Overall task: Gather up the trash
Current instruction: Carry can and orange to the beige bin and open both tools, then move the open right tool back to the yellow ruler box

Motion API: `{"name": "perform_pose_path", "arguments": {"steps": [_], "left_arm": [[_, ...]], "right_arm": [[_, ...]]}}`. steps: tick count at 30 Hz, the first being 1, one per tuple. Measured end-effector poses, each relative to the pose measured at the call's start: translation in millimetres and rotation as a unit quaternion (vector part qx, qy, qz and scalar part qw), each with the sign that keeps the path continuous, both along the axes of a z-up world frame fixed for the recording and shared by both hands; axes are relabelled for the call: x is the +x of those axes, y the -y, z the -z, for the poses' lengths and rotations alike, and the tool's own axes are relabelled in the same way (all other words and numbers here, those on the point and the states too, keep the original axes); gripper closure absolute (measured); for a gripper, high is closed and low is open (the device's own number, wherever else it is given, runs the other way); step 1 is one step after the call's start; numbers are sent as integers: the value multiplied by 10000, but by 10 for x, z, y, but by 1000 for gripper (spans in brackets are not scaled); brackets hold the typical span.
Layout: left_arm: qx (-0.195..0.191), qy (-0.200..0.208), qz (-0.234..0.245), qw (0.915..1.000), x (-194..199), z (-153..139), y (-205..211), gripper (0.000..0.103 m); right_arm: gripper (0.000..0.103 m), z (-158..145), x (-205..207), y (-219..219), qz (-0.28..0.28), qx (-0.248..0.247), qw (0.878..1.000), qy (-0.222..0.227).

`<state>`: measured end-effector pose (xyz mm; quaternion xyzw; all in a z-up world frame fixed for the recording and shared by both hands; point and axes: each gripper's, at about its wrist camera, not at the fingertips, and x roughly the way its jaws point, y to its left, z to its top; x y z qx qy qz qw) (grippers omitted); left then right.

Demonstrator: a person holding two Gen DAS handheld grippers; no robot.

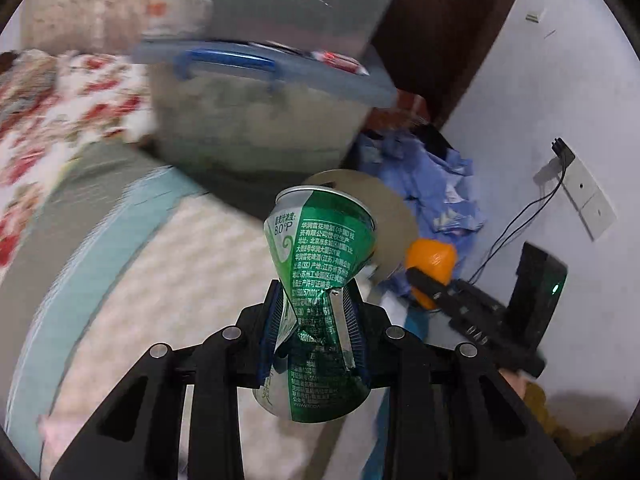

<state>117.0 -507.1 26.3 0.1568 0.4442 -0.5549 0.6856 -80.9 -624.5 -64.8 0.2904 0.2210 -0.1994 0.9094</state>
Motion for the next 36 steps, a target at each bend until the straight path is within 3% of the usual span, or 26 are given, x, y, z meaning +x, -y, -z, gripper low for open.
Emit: {"name": "perform_pose_path", "arguments": {"steps": [5, 7, 8, 9, 10, 14, 16, 19, 23, 26, 29, 32, 36], "left_arm": [[167, 51, 298, 9994, -31, 192, 970, 74], [242, 67, 344, 9991, -25, 318, 1313, 72], [287, 67, 343, 9990, -18, 410, 1476, 59], [350, 96, 313, 9988, -13, 475, 1583, 32], [490, 226, 174, 9984, -9, 572, 1703, 24], [634, 255, -3, 9977, 29, 665, 1773, 31], [347, 226, -31, 9991, 10, 504, 1581, 31], [20, 554, -27, 9985, -115, 232, 1194, 30], [-284, 819, -31, 9962, -303, -33, 385, 29], [-258, 1076, -312, 9934, -338, -113, -237, 29], [-46, 1204, -897, 9887, -274, -118, -916, 29], [293, 1221, -1678, 9778, -126, -68, -1637, 29], [565, 942, -2843, 9524, 71, 24, -2689, 29]], "right_arm": [[74, 92, 104, 552, 245, -84, 9991, -327], [68, 150, 175, 722, 303, -112, 9986, -424], [56, 194, 229, 812, 305, -91, 9983, -491], [32, 215, 308, 847, 292, -70, 9982, -528], [25, 230, 327, 892, 349, -77, 9979, -540], [26, 211, 197, 953, 660, -206, 9970, -345], [26, 99, 7, 810, 817, -299, 9962, 27], [26, -12, -203, 498, 854, -540, 9942, 357], [31, 36, -366, 202, 763, -262, 9949, 606], [34, 66, -421, -81, 564, 12, 9962, 663], [36, 85, -338, -313, 195, 261, 9973, 658], [39, 117, -152, -580, -243, 374, 9977, 515], [41, 101, 169, -1050, -932, 400, 9942, 364]]}}
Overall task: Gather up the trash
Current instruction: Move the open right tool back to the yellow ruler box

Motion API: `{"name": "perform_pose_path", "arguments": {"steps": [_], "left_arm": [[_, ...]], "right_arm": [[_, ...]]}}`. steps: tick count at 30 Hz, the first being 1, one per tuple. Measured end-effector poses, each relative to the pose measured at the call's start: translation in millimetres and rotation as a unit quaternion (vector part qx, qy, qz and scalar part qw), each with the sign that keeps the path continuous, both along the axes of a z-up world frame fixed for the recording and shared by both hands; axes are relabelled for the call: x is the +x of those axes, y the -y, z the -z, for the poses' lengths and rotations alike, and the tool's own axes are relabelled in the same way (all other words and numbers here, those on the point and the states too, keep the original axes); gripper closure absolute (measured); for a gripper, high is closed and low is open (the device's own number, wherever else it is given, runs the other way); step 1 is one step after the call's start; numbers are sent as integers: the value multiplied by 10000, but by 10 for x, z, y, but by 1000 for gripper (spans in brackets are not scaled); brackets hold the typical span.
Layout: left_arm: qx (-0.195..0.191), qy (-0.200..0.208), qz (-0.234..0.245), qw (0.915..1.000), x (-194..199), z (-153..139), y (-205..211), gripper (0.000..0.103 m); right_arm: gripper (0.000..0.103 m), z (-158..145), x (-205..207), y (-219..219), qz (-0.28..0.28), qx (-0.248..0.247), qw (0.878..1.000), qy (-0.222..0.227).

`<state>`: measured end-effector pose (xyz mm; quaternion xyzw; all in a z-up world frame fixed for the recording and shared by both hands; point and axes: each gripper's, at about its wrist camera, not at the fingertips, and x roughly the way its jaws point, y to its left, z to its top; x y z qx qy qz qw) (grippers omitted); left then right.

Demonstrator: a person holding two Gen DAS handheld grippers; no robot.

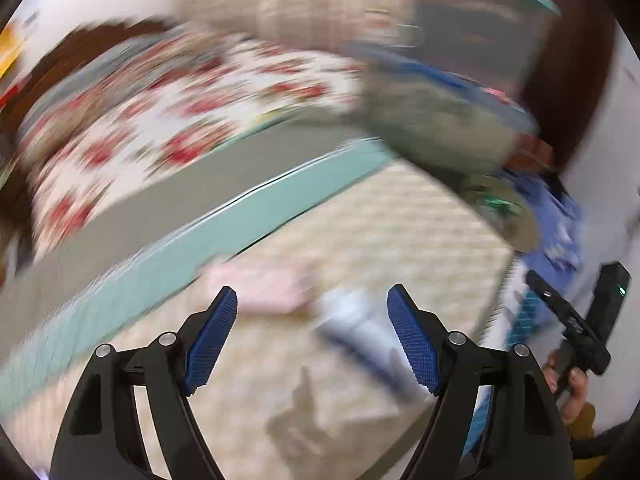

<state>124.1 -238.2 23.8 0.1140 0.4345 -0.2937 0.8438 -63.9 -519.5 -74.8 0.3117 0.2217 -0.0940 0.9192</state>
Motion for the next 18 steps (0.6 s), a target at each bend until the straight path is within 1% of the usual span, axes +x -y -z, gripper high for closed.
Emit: {"name": "perform_pose_path", "arguments": {"steps": [2, 4, 6, 8, 10, 11, 12, 14, 15, 18], "left_arm": [[93, -92, -594, 9981, 30, 105, -536, 29], [208, -150, -980, 9949, 32, 197, -910, 29], [237, -266, -1304, 9908, 8, 308, -1310, 29], [178, -442, -1541, 9869, -9, 427, -1611, 29], [55, -611, -1649, 9844, -26, 531, -1809, 29], [-23, -644, -1672, 9838, -46, 561, -1876, 29], [-84, -640, -1661, 9840, -70, 603, -1934, 29], [-89, -445, -1580, 9864, -147, 672, -2022, 29], [-101, -323, -1560, 9872, -180, 699, -2068, 29], [-234, -91, -1521, 9880, -252, 782, -2141, 29]], "right_arm": [[41, -16, 129, -203, -287, -5, 9996, -12], [41, -54, 291, -507, -657, -109, 9978, -49], [41, -90, 413, -760, -938, -188, 9954, -96], [41, -125, 518, -1043, -1230, -267, 9919, -140], [41, -177, 616, -1392, -1564, -452, 9865, -172], [41, -193, 647, -1525, -1687, -538, 9840, -190], [41, -224, 704, -1762, -1912, -700, 9788, -235], [41, -230, 773, -2039, -2185, -842, 9717, -327], [41, -215, 836, -2258, -2416, -938, 9647, -465], [41, -127, 935, -2639, -2755, -989, 9524, -852]]}}
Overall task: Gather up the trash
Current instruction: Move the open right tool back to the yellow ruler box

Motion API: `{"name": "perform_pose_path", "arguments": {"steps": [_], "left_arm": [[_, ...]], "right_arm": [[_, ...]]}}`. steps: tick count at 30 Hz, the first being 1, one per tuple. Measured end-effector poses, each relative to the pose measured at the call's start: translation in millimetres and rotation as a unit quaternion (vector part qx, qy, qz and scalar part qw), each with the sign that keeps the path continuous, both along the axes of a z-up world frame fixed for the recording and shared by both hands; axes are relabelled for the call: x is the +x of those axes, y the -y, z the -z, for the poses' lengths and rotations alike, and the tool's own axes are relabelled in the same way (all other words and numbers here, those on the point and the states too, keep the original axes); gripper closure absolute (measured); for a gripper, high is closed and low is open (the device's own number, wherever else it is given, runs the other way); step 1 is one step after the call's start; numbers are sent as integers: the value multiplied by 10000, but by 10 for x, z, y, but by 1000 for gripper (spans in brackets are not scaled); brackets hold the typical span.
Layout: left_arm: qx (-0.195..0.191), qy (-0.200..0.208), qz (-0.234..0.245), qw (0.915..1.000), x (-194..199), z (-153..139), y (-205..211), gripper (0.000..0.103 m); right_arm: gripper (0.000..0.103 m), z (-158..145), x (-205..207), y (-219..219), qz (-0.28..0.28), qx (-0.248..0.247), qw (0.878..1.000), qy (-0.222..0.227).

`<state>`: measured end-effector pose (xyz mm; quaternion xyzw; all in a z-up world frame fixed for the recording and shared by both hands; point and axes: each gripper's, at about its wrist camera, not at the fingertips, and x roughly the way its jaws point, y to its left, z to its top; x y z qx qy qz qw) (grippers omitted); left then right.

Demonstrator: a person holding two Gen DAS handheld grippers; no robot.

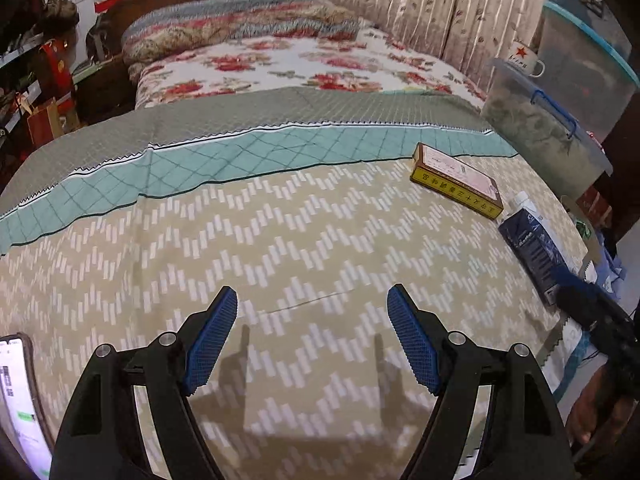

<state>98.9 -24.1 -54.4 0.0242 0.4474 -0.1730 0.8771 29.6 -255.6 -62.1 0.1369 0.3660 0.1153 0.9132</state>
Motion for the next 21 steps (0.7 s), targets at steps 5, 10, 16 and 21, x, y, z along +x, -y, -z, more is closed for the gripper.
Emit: {"name": "perform_pose_path", "arguments": {"steps": [5, 10, 16, 21], "left_arm": [[-146, 267, -66, 9995, -39, 84, -93, 29], [-386, 348, 12, 9986, -55, 143, -183, 30], [-927, 540, -15, 9942, -87, 82, -365, 29], [-1110, 783, 56, 9907, -165, 24, -398, 29]], "right_arm": [[41, 175, 138, -345, 31, -147, 9980, -621], [41, 271, 336, -491, 34, -420, 9929, -1111], [39, -195, 940, -485, 341, -1189, 9917, -340], [24, -260, 1698, -347, 658, -944, 9917, -569]]}}
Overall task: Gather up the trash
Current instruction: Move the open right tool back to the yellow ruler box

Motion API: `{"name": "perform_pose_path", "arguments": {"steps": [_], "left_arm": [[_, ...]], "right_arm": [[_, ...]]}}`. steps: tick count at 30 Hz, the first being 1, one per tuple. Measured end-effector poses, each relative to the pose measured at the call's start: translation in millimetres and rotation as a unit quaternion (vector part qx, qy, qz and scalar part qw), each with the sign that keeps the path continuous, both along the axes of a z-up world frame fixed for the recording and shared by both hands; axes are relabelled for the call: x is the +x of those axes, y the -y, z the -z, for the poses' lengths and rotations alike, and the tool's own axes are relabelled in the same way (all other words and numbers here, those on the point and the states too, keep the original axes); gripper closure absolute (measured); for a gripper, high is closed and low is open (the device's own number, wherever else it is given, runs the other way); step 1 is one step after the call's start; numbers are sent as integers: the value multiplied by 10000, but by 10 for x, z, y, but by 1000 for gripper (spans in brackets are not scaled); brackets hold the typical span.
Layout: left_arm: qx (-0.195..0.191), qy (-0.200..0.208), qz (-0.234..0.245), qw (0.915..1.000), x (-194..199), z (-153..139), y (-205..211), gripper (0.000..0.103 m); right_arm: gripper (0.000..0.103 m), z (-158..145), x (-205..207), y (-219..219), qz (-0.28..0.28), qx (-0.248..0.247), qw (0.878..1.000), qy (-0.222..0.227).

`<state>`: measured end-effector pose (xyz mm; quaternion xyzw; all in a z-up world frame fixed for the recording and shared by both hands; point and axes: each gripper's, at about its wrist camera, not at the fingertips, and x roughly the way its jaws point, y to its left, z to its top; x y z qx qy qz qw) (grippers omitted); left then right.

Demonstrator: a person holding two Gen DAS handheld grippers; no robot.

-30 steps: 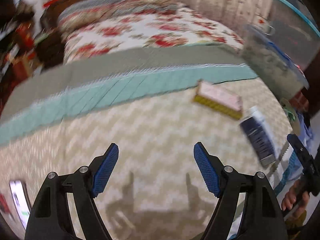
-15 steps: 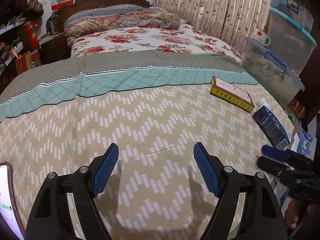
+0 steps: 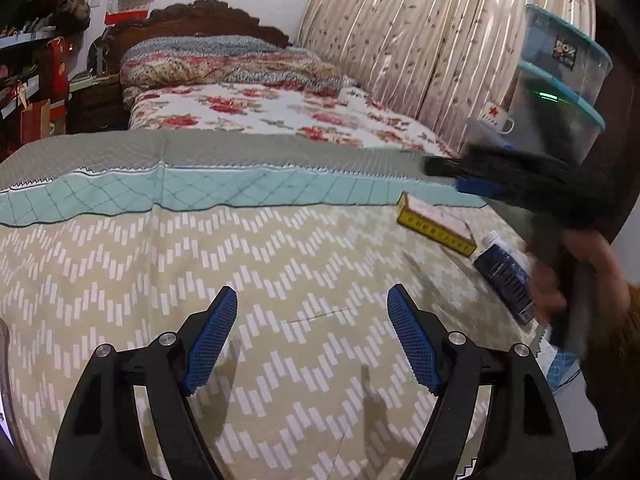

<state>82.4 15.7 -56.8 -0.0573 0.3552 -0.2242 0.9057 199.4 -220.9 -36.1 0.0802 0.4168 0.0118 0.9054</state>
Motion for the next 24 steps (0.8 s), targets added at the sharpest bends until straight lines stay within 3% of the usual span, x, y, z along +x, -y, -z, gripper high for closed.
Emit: {"name": "perform_pose_path", "arguments": {"steps": [2, 6, 9, 10, 12, 16, 19, 21, 22, 24], "left_arm": [[-86, 8, 1, 10000, -5, -10, -30, 29], [-300, -121, 22, 9995, 30, 7, -102, 29], [-442, -217, 27, 9988, 57, 25, -148, 28], [-489, -241, 20, 9985, 61, 30, -168, 28], [-558, -292, 22, 9980, 70, 38, -188, 28], [-601, -331, 34, 9976, 110, 50, -198, 28], [-600, -319, 36, 9977, 114, 53, -201, 27], [-604, -314, 38, 9977, 124, 51, -206, 26], [-604, -311, 41, 9977, 130, 51, -209, 26], [-615, -312, 39, 9976, 139, 55, -214, 26]], "right_arm": [[19, 53, 191, -36, -109, -103, 9996, -241], [18, 385, 496, -282, -609, -838, 9902, -939], [18, 476, 417, -516, -988, -1632, 9783, -809], [22, 509, 369, -574, -1110, -1770, 9749, -765], [71, 517, 262, -650, -1516, -1354, 9755, -837], [71, 489, 118, -696, -1739, -1450, 9711, -749], [59, 369, 93, -640, -1512, -1672, 9734, -420], [17, 229, 175, -449, -1151, -1546, 9810, -207], [13, 163, 227, -312, -905, -1401, 9859, -121], [9, 186, 378, -137, -696, -1116, 9904, -434]]}}
